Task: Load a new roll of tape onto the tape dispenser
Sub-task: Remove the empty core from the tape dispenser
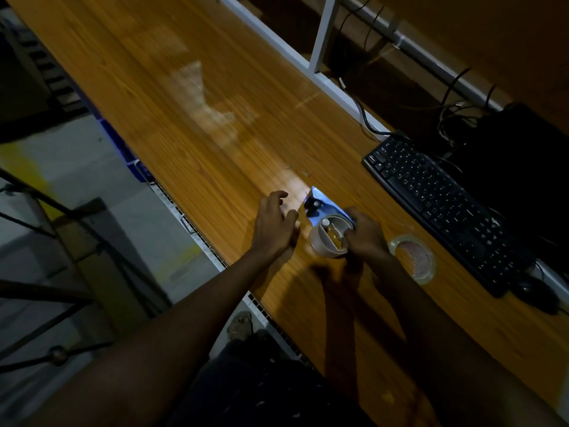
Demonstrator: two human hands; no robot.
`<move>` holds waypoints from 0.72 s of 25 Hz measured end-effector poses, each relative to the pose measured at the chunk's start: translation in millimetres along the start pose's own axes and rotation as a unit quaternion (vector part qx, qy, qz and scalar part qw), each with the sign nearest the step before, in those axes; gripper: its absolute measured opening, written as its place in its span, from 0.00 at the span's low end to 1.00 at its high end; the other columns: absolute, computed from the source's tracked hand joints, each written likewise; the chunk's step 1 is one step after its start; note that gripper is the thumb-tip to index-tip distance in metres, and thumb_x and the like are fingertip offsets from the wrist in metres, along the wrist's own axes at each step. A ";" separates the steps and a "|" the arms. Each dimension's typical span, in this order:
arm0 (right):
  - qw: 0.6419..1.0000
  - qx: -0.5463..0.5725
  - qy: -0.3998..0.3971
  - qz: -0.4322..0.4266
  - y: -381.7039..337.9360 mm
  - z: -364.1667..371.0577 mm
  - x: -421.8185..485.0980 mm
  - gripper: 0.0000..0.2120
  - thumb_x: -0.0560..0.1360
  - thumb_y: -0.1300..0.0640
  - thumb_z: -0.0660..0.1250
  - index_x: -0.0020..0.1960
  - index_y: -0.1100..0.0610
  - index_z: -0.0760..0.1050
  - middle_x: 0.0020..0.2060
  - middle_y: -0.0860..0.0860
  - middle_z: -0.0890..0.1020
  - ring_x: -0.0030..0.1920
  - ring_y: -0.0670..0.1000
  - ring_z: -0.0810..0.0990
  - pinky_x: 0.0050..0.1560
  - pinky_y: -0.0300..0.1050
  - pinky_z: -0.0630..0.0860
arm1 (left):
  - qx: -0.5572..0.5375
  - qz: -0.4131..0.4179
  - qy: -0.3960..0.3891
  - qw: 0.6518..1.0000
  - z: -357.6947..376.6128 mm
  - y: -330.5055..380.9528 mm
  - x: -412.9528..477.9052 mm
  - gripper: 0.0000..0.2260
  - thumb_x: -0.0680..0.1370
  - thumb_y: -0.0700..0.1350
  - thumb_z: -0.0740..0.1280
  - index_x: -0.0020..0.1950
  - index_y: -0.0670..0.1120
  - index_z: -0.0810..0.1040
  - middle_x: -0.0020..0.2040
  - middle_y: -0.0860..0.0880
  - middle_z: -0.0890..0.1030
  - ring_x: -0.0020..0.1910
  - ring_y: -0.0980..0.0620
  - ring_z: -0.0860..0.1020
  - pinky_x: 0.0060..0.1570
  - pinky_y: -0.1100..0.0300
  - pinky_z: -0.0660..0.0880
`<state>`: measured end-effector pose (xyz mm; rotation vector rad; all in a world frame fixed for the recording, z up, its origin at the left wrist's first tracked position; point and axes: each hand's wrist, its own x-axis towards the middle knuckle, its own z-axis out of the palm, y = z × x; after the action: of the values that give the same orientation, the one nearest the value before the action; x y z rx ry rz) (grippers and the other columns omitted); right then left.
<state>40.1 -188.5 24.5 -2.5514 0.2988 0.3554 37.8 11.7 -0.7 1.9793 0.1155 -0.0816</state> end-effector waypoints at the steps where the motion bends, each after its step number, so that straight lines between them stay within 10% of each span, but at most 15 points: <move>1: 1.000 -0.018 -0.004 -0.022 0.0 -2.0 1.1 0.20 0.71 0.64 0.63 0.59 0.47 0.75 0.58 0.54 0.81 0.56 0.58 0.79 0.51 0.52 0.77 | -0.023 -0.017 0.006 1.000 -2.5 -0.2 6.1 0.14 0.79 0.45 0.62 0.64 0.45 0.72 0.58 0.44 0.74 0.50 0.49 0.74 0.48 0.55 0.71; 10: 0.936 -0.144 -0.032 -0.320 -20.5 5.8 10.6 0.20 0.62 0.51 0.57 0.43 0.60 0.82 0.39 0.56 0.84 0.41 0.59 0.80 0.43 0.46 0.73 | 0.131 0.019 -0.242 0.961 -4.7 -3.1 21.0 0.17 0.79 0.53 0.62 0.64 0.47 0.75 0.53 0.44 0.81 0.48 0.46 0.78 0.45 0.51 0.76; 14: 0.975 -0.141 0.037 -0.170 -23.7 3.0 16.9 0.13 0.70 0.56 0.65 0.53 0.57 0.77 0.50 0.56 0.79 0.49 0.59 0.77 0.44 0.50 0.73 | 0.242 0.088 -0.285 0.923 7.9 1.3 22.6 0.22 0.74 0.60 0.63 0.61 0.47 0.74 0.51 0.41 0.74 0.49 0.41 0.74 0.45 0.49 0.75; 18: 0.971 -0.198 0.073 -0.109 -23.1 -4.3 18.0 0.10 0.72 0.50 0.68 0.41 0.55 0.71 0.41 0.54 0.78 0.41 0.58 0.77 0.36 0.46 0.67 | 0.244 0.106 -0.289 0.920 17.4 1.2 30.6 0.27 0.73 0.62 0.50 0.61 0.46 0.73 0.49 0.38 0.74 0.52 0.38 0.74 0.48 0.45 0.75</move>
<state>64.3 -174.1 33.6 -2.9747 -0.0057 0.1548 68.3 -3.4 -9.9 2.3608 -0.5535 -0.5976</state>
